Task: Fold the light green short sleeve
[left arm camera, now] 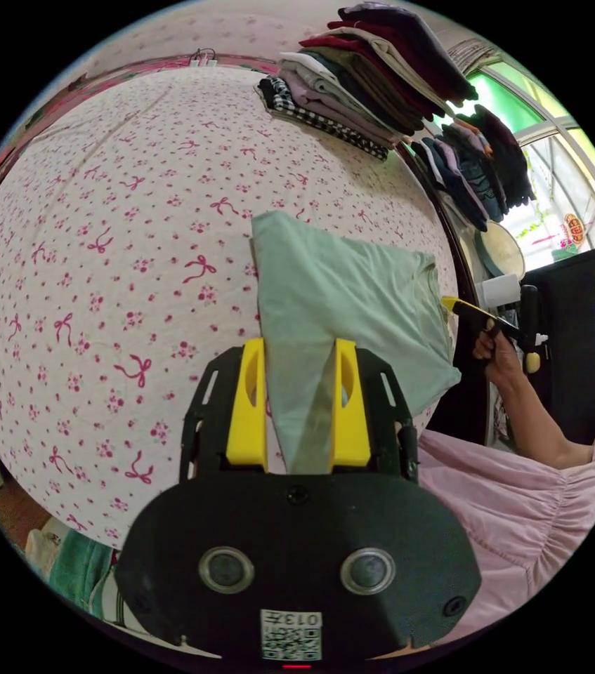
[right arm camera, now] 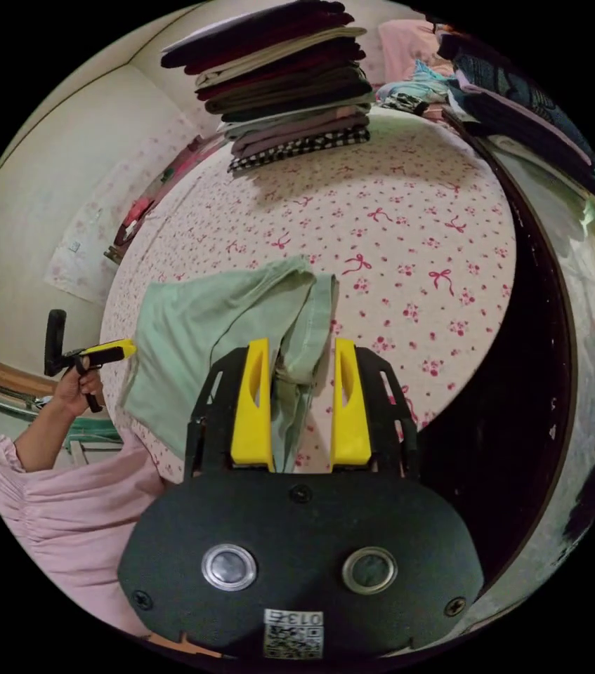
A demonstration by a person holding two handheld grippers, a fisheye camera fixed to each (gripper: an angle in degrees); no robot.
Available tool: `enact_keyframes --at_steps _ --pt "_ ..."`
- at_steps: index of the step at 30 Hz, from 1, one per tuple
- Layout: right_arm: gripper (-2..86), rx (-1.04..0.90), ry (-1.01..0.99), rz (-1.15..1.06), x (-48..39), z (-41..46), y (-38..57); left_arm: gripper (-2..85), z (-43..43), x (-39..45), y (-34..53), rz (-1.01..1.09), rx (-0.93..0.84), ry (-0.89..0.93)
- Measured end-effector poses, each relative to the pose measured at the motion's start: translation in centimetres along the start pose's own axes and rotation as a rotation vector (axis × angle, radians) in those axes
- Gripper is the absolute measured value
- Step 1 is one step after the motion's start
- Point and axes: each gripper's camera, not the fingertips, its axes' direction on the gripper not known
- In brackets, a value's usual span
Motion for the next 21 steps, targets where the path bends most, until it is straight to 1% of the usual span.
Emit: enact_keyframes --at_steps 2,5,7,9,12,14,15,18,21 --pt "12.7 0.014 0.004 -0.001 -0.4 0.4 0.1 13.0 -0.1 0.2 0.0 -0.006 0.005 -0.004" --pt "12.1 0.003 -0.079 -0.032 -1.8 1.3 0.4 9.5 -0.3 0.9 0.2 0.015 0.008 0.024" --pt "11.8 -0.017 -0.030 -0.094 -3.2 1.9 0.5 9.1 -0.5 1.7 0.3 0.042 0.009 -0.003" --pt "11.6 -0.011 0.021 -0.099 -3.6 2.3 0.6 10.0 -0.4 1.9 0.3 0.043 0.000 -0.037" --pt "11.1 0.011 -0.043 -0.020 -2.5 2.9 0.8 10.6 -0.3 1.1 0.3 -0.015 0.007 0.021" --pt "10.9 0.006 -0.063 -0.028 -2.9 3.4 0.6 8.9 -0.2 1.7 0.0 0.008 -0.013 0.038" --pt "10.7 -0.004 -0.073 -0.062 -3.8 3.8 0.5 8.4 -0.5 2.5 0.0 0.036 -0.004 0.010" --pt "10.1 0.013 -0.019 -0.116 -5.8 4.3 0.4 9.0 -0.6 3.7 0.3 0.051 0.002 -0.057" --pt "9.7 -0.023 -0.005 -0.099 -5.9 6.0 0.2 10.0 -0.3 2.8 0.6 -0.012 0.000 0.008"
